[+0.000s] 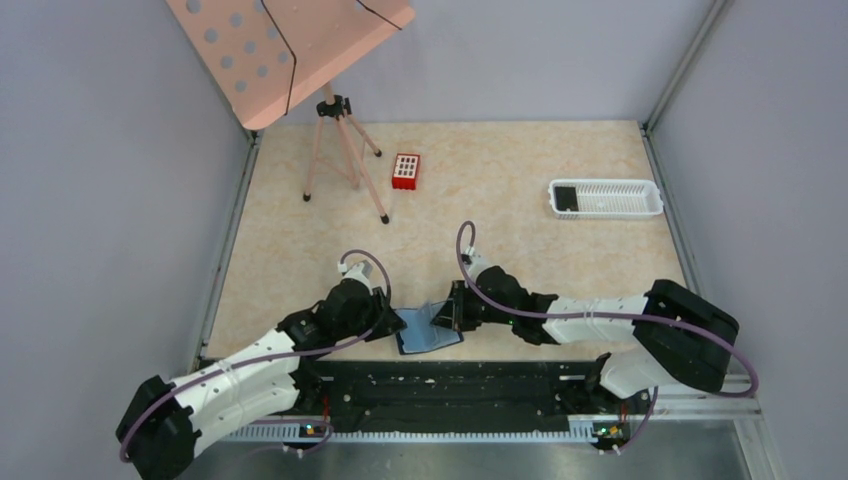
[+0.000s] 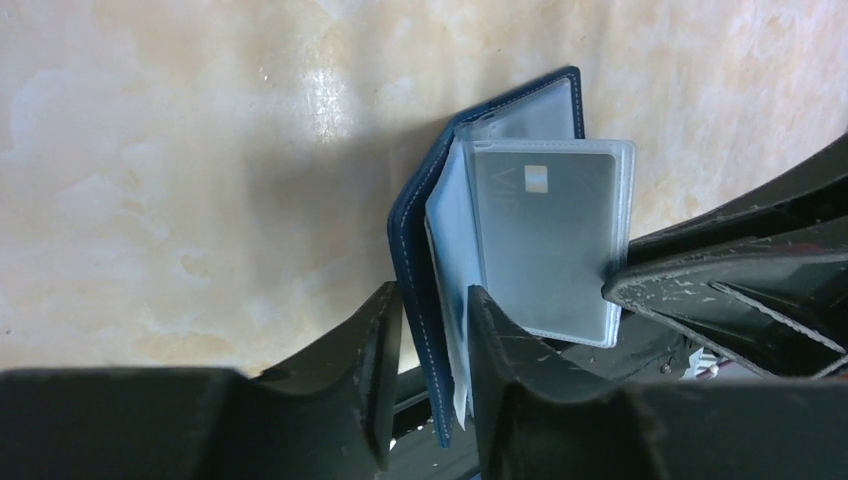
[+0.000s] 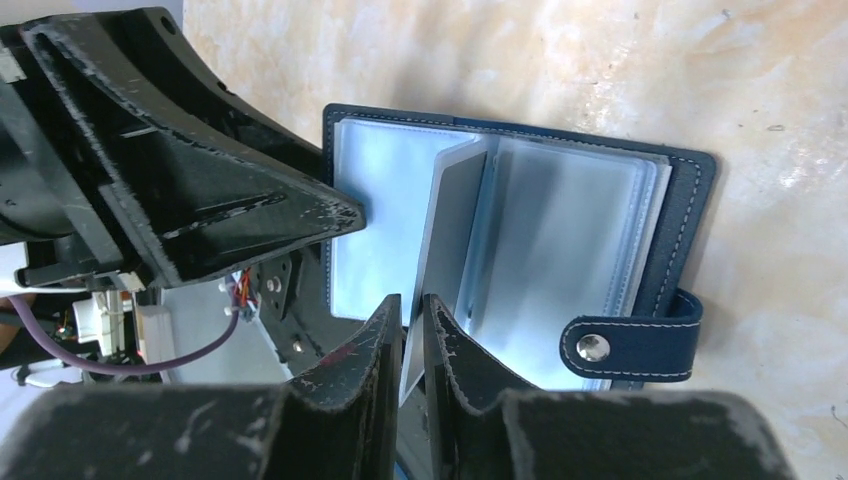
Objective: Take the credit cards out of the card holder
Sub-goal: Open the card holder at the center of the board.
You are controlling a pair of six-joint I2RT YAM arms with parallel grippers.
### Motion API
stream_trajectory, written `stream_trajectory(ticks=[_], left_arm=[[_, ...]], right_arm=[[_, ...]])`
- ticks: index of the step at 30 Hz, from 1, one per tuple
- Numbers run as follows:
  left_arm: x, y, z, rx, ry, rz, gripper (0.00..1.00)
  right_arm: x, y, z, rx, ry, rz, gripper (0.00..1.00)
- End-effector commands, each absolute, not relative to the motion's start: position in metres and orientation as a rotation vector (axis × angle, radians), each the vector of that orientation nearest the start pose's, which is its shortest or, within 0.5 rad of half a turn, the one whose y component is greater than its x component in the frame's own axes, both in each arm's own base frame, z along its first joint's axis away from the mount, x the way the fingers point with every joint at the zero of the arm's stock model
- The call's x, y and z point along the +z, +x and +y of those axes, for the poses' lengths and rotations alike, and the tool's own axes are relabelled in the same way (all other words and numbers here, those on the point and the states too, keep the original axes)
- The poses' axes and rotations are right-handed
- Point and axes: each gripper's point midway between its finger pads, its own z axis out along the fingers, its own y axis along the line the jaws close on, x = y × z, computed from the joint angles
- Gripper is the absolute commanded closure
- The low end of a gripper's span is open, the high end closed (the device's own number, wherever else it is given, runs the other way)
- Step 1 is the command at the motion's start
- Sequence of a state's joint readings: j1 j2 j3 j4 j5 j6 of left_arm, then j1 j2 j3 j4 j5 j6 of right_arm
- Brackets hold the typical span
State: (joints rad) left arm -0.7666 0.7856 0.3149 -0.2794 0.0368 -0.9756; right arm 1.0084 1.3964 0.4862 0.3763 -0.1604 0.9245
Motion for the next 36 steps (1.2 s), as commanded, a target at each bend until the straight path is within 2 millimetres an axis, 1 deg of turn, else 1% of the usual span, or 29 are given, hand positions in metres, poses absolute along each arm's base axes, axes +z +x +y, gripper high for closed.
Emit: stream_trajectory(ticks=[1,3,6,8,10,12,15,17,21,22,30,33,36], left_arm=[[0.055,0.149,-0.205,-0.901,-0.211,2.471,0.69],[0.054,0.149,-0.206,-0.906,-0.208,2.471,0.77],[0.053,0.149,-0.206,-0.909,-0.204,2.469,0.86],[0.053,0.149,-0.206,-0.911,-0.203,2.467,0.89],[0.051,0.148,-0.206,-0.913,-0.205,2.467,0.91],[0.050,0.148,-0.206,-0.918,-0.202,2.466,0.92],[0.050,0.148,-0.206,-0.919,-0.204,2.465,0.92],[0.050,0.148,-0.206,-0.920,-0.204,2.465,0.92],[0.051,0.148,-0.207,-0.924,-0.203,2.461,0.92],[0.051,0.148,-0.207,-0.926,-0.202,2.460,0.92],[0.054,0.149,-0.208,-0.928,-0.199,2.459,0.92],[0.055,0.149,-0.208,-0.925,-0.198,2.460,0.91],[0.055,0.149,-0.207,-0.916,-0.197,2.463,0.90]], right_arm=[[0.098,0.145,0.363,1.328,-0.256,2.289,0.86],[0.100,0.144,0.365,1.346,-0.262,2.278,0.86],[0.102,0.143,0.368,1.373,-0.266,2.265,0.86],[0.103,0.142,0.369,1.389,-0.267,2.259,0.86],[0.105,0.141,0.371,1.408,-0.268,2.251,0.89],[0.103,0.140,0.371,1.411,-0.269,2.255,0.92],[0.099,0.141,0.371,1.403,-0.263,2.269,0.93],[0.097,0.141,0.371,1.398,-0.261,2.275,0.90],[0.091,0.142,0.371,1.358,-0.255,2.303,0.77],[0.088,0.142,0.369,1.337,-0.255,2.318,0.76],[0.082,0.144,0.367,1.273,-0.260,2.349,0.75],[0.077,0.145,0.361,1.215,-0.256,2.374,0.76],[0.068,0.151,0.344,1.068,-0.226,2.425,0.78]])
